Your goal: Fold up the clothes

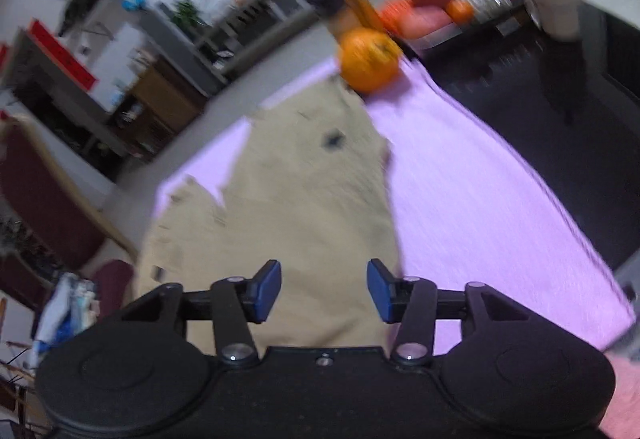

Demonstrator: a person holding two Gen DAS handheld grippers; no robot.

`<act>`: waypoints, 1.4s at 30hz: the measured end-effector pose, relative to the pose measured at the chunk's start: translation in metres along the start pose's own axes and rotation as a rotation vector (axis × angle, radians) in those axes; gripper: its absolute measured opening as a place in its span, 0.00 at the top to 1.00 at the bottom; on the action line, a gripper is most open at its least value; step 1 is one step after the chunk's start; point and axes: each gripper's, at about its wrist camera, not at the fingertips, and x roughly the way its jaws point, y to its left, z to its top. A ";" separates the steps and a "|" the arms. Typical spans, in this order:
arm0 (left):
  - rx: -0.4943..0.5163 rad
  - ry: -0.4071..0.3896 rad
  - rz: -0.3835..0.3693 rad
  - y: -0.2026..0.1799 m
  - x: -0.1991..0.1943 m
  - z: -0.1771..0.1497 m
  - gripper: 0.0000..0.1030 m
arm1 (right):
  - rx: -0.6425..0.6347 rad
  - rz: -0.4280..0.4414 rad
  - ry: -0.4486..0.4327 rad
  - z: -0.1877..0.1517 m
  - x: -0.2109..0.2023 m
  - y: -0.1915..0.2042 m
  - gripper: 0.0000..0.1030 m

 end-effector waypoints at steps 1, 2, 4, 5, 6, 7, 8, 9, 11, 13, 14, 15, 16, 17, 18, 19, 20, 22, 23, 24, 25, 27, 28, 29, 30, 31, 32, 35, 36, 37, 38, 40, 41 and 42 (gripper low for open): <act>-0.009 -0.042 0.017 0.004 -0.006 0.011 0.61 | -0.027 0.029 -0.023 0.008 -0.009 0.011 0.45; -0.018 -0.067 0.046 0.009 -0.004 0.025 0.60 | -0.056 0.058 -0.046 0.017 -0.014 0.022 0.45; -0.037 -0.098 0.115 0.022 0.008 0.053 0.59 | -0.119 0.132 -0.083 0.034 -0.016 0.045 0.43; -0.046 -0.113 0.149 0.028 0.014 0.068 0.60 | -0.150 0.162 -0.096 0.042 -0.013 0.055 0.43; -0.063 -0.109 0.178 0.035 0.025 0.081 0.60 | -0.179 0.179 -0.102 0.048 -0.005 0.063 0.43; -0.085 -0.095 0.204 0.041 0.039 0.093 0.61 | -0.209 0.196 -0.107 0.055 0.002 0.071 0.43; -0.106 -0.080 0.226 0.046 0.054 0.104 0.61 | -0.232 0.211 -0.107 0.060 0.011 0.078 0.43; -0.124 -0.067 0.243 0.050 0.067 0.112 0.61 | -0.241 0.219 -0.092 0.065 0.024 0.081 0.43; -0.151 -0.047 0.267 0.058 0.089 0.125 0.61 | -0.270 0.215 -0.060 0.069 0.053 0.083 0.43; -0.142 -0.027 0.267 0.062 0.108 0.134 0.60 | -0.291 0.177 -0.020 0.067 0.084 0.080 0.43; -0.136 -0.019 0.270 0.064 0.116 0.137 0.61 | -0.283 0.170 0.002 0.065 0.100 0.075 0.43; -0.131 -0.011 0.275 0.067 0.123 0.138 0.63 | -0.264 0.169 0.023 0.062 0.112 0.067 0.43; -0.131 -0.008 0.274 0.069 0.128 0.138 0.66 | -0.237 0.175 0.039 0.056 0.122 0.057 0.43; -0.135 -0.008 0.269 0.071 0.133 0.138 0.68 | -0.207 0.184 0.051 0.049 0.131 0.047 0.43; -0.134 -0.010 0.266 0.072 0.136 0.138 0.71 | -0.174 0.186 0.070 0.044 0.141 0.038 0.43; -0.128 -0.016 0.268 0.072 0.139 0.138 0.74 | -0.141 0.167 0.101 0.041 0.150 0.031 0.43; -0.110 -0.026 0.271 0.070 0.140 0.139 0.78 | -0.116 0.143 0.130 0.040 0.158 0.028 0.43; -0.060 -0.058 0.281 0.063 0.140 0.140 0.91 | -0.145 0.124 0.147 0.038 0.163 0.032 0.43; -0.027 -0.088 0.294 0.057 0.138 0.140 0.92 | -0.179 0.103 0.147 0.037 0.165 0.035 0.43; 0.016 -0.123 0.321 0.050 0.135 0.140 0.93 | -0.208 0.084 0.149 0.035 0.166 0.038 0.43; 0.064 -0.160 0.354 0.041 0.133 0.140 0.93 | -0.221 0.067 0.157 0.033 0.168 0.039 0.43; 0.123 -0.191 0.429 0.033 0.136 0.140 0.93 | -0.222 0.035 0.186 0.029 0.173 0.039 0.43; 0.129 -0.174 0.462 0.034 0.140 0.139 0.92 | -0.225 0.013 0.200 0.027 0.176 0.038 0.43; 0.135 -0.156 0.496 0.034 0.145 0.139 0.91 | -0.230 -0.013 0.212 0.026 0.177 0.036 0.43; 0.141 -0.139 0.529 0.035 0.149 0.139 0.89 | -0.234 -0.040 0.221 0.025 0.179 0.035 0.43; 0.140 -0.123 0.562 0.035 0.148 0.136 0.84 | -0.232 -0.066 0.224 0.024 0.179 0.032 0.42; 0.135 -0.109 0.595 0.036 0.145 0.132 0.81 | -0.221 -0.085 0.223 0.024 0.178 0.029 0.42; 0.131 -0.140 0.584 0.031 0.126 0.117 0.74 | -0.164 -0.090 0.200 0.032 0.172 0.016 0.34; 0.132 -0.171 0.550 0.028 0.117 0.111 0.77 | -0.142 -0.079 0.183 0.034 0.167 0.013 0.33; 0.133 -0.203 0.517 0.025 0.109 0.106 0.81 | -0.121 -0.065 0.168 0.037 0.163 0.010 0.33; 0.134 -0.233 0.483 0.022 0.100 0.101 0.81 | -0.104 -0.043 0.158 0.039 0.160 0.009 0.33; 0.152 -0.264 0.372 0.015 0.090 0.092 0.81 | -0.089 0.012 0.163 0.039 0.159 0.009 0.55; 0.179 -0.244 0.288 0.008 0.093 0.090 0.81 | -0.091 0.046 0.194 0.037 0.163 0.010 0.64; 0.206 -0.221 0.226 0.001 0.098 0.088 0.81 | -0.089 0.084 0.236 0.033 0.170 0.011 0.73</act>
